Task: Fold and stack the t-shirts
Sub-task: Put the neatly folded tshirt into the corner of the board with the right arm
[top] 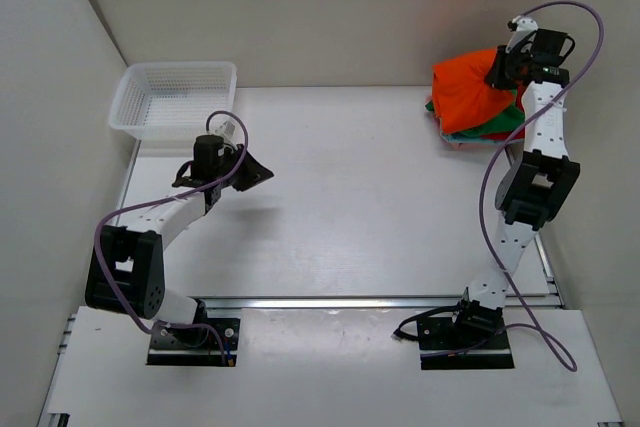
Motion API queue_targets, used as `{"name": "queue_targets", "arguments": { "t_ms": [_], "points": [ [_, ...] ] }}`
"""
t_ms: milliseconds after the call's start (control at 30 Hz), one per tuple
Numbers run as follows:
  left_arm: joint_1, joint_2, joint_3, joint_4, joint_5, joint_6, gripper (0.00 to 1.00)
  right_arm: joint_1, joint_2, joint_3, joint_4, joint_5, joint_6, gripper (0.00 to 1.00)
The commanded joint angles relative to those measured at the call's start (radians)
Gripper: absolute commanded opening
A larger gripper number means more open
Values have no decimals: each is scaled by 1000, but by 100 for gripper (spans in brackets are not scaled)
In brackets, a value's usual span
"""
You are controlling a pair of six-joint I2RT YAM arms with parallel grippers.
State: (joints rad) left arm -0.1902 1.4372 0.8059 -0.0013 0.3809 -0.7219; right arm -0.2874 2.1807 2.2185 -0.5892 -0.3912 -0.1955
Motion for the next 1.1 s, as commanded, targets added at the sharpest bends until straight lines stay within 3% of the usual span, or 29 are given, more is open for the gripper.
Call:
{"name": "queue_targets", "arguments": {
  "t_ms": [0,133,267,400,433,467,500,533,667,767,933,1067],
  "points": [
    [9,-21,-4,-32,-8,30,22,-45,-7,32,92,-5,-5,0],
    [5,-26,-2,-40,-14,36,25,-75,63,73,83,12,-1,0],
    [-3,-35,-10,-52,-13,50,29,-29,105,69,153,207,-47,2],
    [6,-76,-40,-69,-17,75,36,77,70,-16,354,798,-140,18],
    [2,-86,-53,-77,-10,82,39,88,56,-22,379,849,-154,30],
    [3,-98,-62,-78,-11,91,67,103,48,-28,412,898,-166,40],
    [6,-113,-77,-75,12,93,98,112,24,-40,420,920,-156,69],
    [15,-124,-95,-78,27,88,99,117,-11,-77,433,940,-150,99],
    [-6,-195,-108,-158,69,114,98,172,-203,-297,532,1003,-148,99],
    [-44,-264,-108,-259,45,139,98,246,-440,-486,516,1012,-110,100],
    [-86,-499,-226,-240,69,85,99,500,-724,-779,200,985,141,99],
    [-147,-693,-271,-284,-15,84,99,666,-964,-1105,112,815,454,99]
  ]
}}
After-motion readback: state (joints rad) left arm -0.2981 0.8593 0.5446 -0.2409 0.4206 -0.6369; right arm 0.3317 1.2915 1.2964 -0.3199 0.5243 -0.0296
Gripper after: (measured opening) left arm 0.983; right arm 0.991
